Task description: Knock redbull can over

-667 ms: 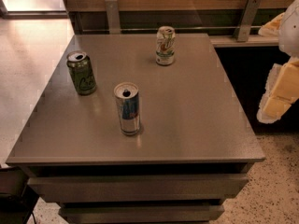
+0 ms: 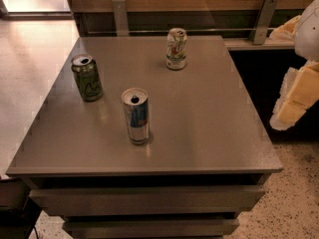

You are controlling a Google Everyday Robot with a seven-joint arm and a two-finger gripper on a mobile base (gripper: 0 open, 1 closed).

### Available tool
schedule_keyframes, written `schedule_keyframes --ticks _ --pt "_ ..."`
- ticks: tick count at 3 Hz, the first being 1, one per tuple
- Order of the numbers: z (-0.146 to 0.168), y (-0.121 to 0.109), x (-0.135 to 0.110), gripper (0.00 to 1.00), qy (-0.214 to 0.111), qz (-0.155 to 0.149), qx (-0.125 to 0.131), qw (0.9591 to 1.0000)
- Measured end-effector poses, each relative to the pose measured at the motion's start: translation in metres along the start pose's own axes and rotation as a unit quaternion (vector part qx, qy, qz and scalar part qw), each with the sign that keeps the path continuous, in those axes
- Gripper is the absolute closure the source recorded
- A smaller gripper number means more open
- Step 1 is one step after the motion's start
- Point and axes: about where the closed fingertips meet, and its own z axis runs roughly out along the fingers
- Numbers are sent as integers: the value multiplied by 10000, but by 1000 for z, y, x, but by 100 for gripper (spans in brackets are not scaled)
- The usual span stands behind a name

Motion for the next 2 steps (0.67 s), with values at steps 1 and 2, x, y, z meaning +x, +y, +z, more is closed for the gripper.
schedule_keyframes --ticks 1,2 --pt "22 -7 -1 0 -880 -6 -261 9958" --pt "39 -2 -16 0 -1881 104 -408 9812"
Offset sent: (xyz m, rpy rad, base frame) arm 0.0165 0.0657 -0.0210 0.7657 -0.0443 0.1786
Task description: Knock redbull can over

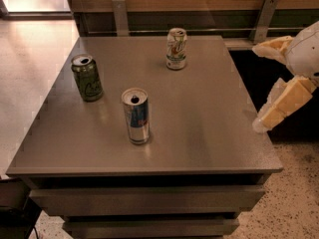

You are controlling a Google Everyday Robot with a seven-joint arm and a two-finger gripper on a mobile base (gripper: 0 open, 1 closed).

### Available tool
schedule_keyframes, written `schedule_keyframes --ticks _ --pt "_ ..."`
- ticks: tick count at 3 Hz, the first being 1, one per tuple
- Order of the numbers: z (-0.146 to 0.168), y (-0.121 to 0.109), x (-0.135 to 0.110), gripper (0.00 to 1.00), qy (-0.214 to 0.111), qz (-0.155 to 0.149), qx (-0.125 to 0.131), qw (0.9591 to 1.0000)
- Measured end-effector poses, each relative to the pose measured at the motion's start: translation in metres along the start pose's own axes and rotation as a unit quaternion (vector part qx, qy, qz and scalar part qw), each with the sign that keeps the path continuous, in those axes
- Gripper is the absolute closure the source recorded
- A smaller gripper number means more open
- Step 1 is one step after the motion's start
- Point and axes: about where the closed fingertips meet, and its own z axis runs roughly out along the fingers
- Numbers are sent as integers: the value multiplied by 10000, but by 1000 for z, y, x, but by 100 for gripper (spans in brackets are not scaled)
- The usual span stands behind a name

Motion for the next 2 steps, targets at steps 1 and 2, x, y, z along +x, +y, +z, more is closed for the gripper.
schedule_keyframes --ticks 1,2 --pt "17 9 -18 0 -1003 188 -76 9948" --pt "24 16 -47 0 -1985 345 -137 9794"
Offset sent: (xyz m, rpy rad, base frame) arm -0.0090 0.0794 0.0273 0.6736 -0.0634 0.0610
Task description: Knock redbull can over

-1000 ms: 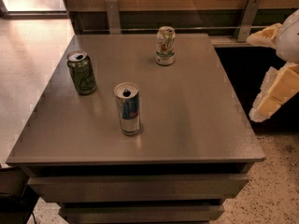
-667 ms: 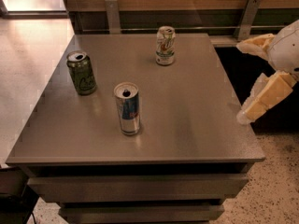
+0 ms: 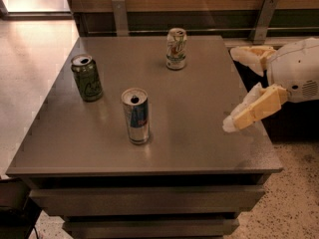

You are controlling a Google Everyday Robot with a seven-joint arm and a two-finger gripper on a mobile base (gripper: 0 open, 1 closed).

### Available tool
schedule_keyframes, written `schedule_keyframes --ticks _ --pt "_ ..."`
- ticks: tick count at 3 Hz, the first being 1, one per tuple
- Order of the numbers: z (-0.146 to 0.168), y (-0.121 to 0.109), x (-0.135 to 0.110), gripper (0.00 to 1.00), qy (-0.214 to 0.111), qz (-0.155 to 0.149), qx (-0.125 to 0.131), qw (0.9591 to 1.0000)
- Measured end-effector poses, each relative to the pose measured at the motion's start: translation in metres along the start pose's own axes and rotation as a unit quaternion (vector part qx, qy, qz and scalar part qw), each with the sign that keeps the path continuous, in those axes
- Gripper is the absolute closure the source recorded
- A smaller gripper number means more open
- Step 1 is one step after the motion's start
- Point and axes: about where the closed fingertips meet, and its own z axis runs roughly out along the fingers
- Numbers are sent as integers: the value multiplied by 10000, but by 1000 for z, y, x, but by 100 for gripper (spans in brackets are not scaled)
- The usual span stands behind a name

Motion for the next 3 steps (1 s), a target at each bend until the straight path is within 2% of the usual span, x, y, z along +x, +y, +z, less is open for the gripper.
schedule_keyframes --ticks 1,3 --pt "24 4 -32 0 -966 10 -156 9952" --pt "35 5 -27 0 -995 92 -228 9947"
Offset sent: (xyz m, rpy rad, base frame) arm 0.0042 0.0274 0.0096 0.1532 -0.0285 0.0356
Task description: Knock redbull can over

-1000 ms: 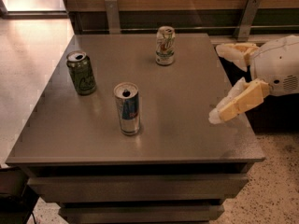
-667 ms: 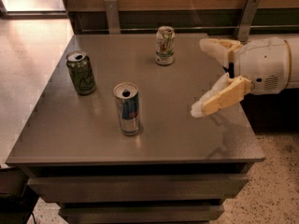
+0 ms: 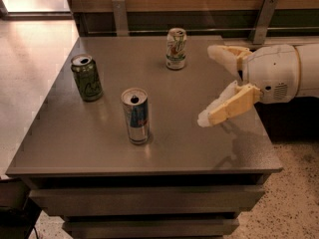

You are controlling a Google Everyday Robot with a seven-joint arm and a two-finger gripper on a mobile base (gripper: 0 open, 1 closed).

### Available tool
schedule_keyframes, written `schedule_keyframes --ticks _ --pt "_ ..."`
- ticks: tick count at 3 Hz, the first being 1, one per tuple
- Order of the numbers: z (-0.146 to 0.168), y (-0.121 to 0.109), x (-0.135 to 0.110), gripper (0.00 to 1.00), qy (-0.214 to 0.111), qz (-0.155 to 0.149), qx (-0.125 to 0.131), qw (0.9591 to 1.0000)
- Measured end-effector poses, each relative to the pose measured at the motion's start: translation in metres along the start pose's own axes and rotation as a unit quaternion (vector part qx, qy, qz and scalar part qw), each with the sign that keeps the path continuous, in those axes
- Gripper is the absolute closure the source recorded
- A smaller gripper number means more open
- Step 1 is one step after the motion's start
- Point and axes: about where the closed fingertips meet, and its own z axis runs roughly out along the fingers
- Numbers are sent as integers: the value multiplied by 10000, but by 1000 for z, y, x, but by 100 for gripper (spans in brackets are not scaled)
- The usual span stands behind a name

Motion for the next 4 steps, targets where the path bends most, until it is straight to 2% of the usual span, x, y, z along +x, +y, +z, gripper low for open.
schedule_keyframes --ticks 2,4 --pt "31 3 28 0 -481 139 41 9987" --pt "60 7 43 0 -935 26 -8 9956"
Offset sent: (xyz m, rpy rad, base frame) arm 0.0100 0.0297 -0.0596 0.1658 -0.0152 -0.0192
